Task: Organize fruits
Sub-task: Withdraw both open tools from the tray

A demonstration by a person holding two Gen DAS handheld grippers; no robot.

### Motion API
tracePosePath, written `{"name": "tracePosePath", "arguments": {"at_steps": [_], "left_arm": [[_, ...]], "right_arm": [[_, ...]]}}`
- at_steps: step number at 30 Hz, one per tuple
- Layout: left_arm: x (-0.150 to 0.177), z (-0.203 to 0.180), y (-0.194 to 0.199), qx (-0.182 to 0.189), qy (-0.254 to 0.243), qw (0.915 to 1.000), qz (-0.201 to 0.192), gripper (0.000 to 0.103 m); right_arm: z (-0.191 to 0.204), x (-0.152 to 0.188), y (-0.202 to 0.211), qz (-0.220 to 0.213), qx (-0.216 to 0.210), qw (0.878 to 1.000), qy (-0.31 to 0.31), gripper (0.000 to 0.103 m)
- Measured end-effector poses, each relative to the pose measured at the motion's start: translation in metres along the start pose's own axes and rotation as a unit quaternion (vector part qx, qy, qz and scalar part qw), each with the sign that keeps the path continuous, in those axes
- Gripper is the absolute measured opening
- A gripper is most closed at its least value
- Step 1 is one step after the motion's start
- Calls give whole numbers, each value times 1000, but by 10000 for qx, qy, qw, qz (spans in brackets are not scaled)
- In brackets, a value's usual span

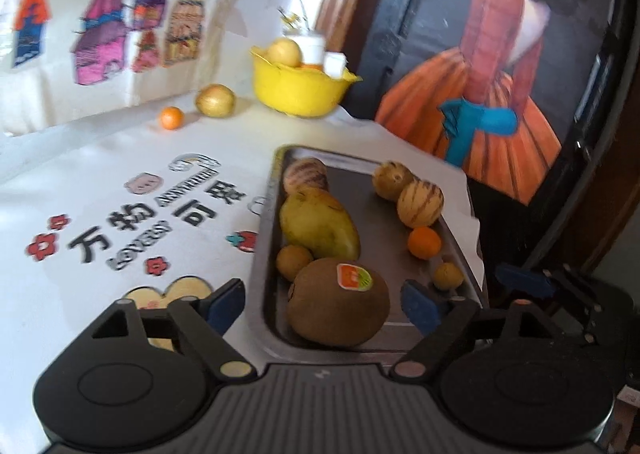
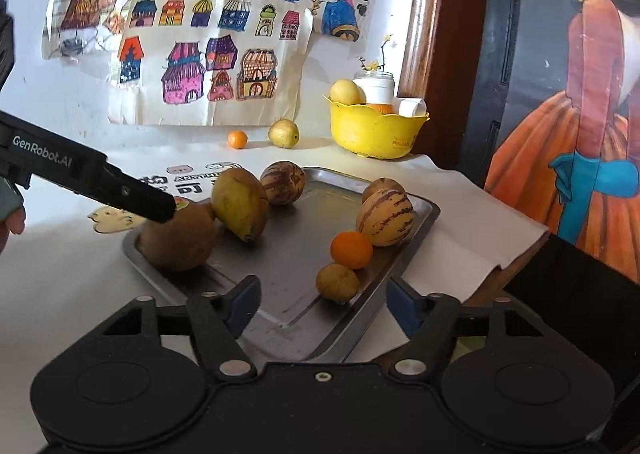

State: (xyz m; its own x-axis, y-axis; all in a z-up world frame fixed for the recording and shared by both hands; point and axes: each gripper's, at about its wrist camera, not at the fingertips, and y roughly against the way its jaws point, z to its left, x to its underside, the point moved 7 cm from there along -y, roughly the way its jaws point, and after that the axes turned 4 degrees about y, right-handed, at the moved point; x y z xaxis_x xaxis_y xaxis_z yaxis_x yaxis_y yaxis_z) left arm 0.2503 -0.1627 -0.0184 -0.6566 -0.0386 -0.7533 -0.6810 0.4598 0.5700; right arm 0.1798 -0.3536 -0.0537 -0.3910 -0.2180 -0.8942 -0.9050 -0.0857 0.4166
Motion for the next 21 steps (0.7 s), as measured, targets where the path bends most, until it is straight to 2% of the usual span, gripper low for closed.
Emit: {"name": "tracePosePath", "arguments": {"at_steps": [3, 7, 12, 17, 21], "left_arm": [[3, 3, 16, -173, 35, 9996, -226, 100], [12, 3, 34, -301, 44, 9987, -402, 102], [27, 5, 59, -518, -41, 9969, -585, 102], [42, 11, 84, -825, -221, 9934, -764, 103], [57, 22, 99, -1043, -221, 9918, -702, 103]], "right_arm": [[4, 0, 12, 1, 43, 9999, -110, 82], [14, -2, 31, -81, 37, 9994, -342, 94], [31, -1, 56, -123, 146, 9987, -483, 102], [50, 1, 79, -87, 140, 9978, -637, 102], [68, 4, 93, -25, 115, 9986, -519, 102]]}}
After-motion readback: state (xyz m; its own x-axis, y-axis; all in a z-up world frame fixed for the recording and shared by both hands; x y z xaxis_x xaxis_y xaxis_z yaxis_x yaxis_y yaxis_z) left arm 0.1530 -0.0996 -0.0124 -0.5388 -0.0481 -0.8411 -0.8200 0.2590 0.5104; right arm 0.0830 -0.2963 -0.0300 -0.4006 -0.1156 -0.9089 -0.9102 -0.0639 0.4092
